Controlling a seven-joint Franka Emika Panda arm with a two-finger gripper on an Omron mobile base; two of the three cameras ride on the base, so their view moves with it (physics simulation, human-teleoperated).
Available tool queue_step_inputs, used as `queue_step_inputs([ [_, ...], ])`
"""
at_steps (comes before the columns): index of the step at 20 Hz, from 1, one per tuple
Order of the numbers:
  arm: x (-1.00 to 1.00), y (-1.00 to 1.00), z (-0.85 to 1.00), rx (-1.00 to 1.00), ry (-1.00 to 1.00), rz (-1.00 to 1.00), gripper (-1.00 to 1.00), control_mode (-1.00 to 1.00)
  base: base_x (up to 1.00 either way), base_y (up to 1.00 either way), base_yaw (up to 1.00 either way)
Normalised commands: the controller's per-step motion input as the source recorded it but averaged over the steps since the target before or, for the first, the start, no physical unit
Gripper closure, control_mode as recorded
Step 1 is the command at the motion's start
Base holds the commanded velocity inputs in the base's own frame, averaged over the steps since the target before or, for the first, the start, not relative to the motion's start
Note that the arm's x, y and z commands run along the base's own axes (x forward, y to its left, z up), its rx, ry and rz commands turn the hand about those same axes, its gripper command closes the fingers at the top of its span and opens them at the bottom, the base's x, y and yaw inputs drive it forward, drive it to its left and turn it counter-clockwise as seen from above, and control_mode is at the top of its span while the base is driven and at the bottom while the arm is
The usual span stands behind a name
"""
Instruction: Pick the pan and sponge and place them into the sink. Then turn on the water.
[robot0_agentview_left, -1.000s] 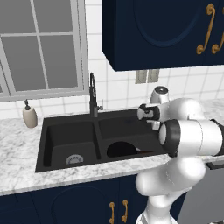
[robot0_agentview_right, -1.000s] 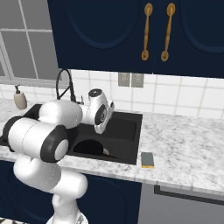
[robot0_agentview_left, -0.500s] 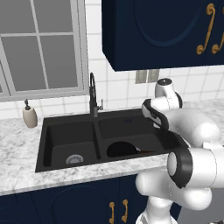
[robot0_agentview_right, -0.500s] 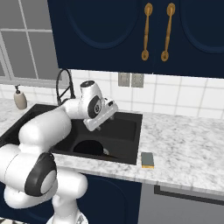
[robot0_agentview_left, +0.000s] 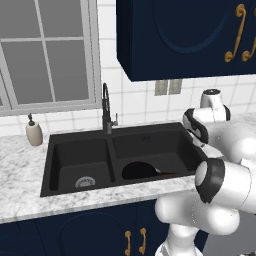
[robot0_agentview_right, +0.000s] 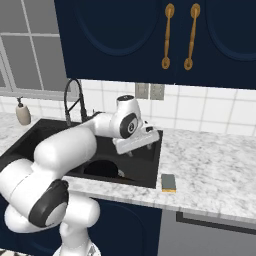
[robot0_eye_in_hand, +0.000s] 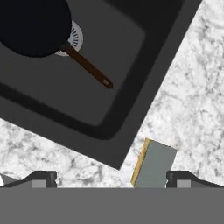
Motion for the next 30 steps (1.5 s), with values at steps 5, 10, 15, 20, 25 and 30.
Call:
queue_step_inputs([
  [5, -0.31, -0.69, -0.14, 0.17, -0.03, -0.24, -1.00, -1.00, 0.00, 0.00, 0.00],
  [10, -0.19, -0.54, -0.22, 0.20, -0.08, -0.17, -1.00, -1.00, 0.00, 0.00, 0.00],
  [15, 0.00, -0.16, -0.14, 0.03, 0.00, -0.13, -1.00, -1.00, 0.00, 0.00, 0.00],
  [20, 0.01, -0.13, -0.32, 0.00, 0.01, -0.09, -1.00, -1.00, 0.00, 0.00, 0.00],
  [25, 0.14, -0.26, -0.42, 0.00, 0.01, -0.01, -1.00, -1.00, 0.00, 0.00, 0.00],
  [30, 0.19, -0.37, -0.44, 0.00, 0.05, 0.00, -1.00, -1.00, 0.00, 0.00, 0.00],
])
